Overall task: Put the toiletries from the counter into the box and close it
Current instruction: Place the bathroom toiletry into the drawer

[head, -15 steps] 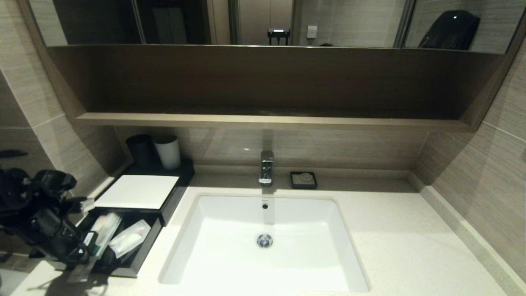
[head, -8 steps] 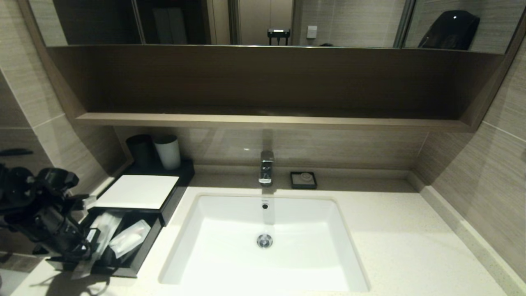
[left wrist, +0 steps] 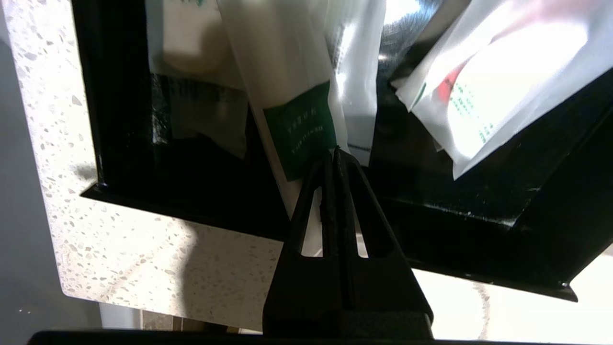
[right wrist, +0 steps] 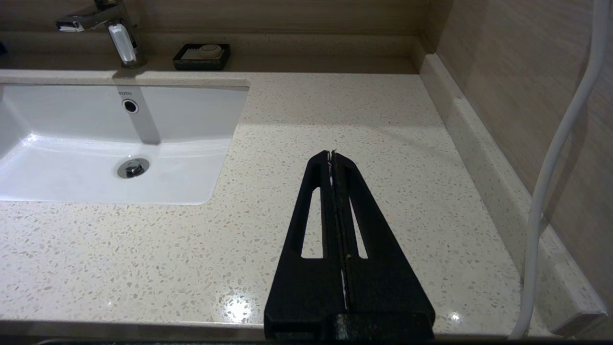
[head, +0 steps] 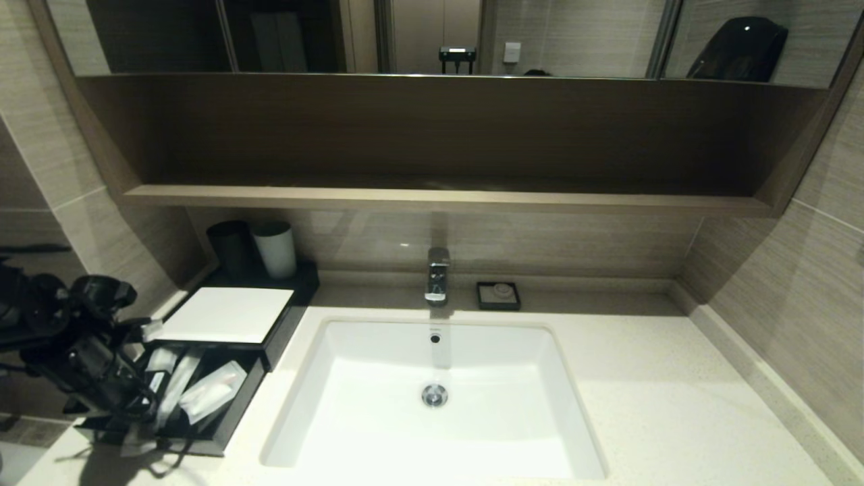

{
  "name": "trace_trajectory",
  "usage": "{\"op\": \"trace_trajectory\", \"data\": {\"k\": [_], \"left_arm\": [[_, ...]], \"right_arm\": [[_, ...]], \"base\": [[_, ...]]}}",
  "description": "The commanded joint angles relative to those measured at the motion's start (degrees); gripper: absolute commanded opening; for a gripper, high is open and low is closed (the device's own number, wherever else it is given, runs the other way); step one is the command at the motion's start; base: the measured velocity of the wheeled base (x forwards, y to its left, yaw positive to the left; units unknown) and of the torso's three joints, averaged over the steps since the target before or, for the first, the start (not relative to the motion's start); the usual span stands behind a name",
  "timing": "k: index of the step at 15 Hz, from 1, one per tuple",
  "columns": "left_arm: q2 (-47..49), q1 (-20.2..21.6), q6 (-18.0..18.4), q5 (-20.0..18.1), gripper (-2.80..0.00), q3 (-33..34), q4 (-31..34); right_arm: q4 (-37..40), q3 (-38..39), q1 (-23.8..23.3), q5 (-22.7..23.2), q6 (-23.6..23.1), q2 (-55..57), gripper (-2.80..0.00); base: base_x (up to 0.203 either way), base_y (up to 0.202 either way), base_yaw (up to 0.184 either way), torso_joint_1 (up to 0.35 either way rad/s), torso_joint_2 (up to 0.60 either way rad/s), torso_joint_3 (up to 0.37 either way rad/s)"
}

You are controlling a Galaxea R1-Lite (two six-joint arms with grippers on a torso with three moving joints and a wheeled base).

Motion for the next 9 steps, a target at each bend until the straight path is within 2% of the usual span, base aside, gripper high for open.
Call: {"op": "trace_trajectory", "data": {"k": [1,9], "left_arm": [[0.5,0.0,-0.2,0.0,-2.80,-0.7,0.0],[-2.2,0.0,-4.2,-2.2,-2.80,-2.4,0.1]], "right_arm": [[0.0,0.0,0.0,0.0,0.0,0.0,-2.80],[0.0,0.0,0.0,0.0,-0.1,0.0,-2.80]], "base": [[0.000,0.000,0.000,0.000,0.00,0.000],[0.000,0.000,0.000,0.000,0.00,0.000]]}}
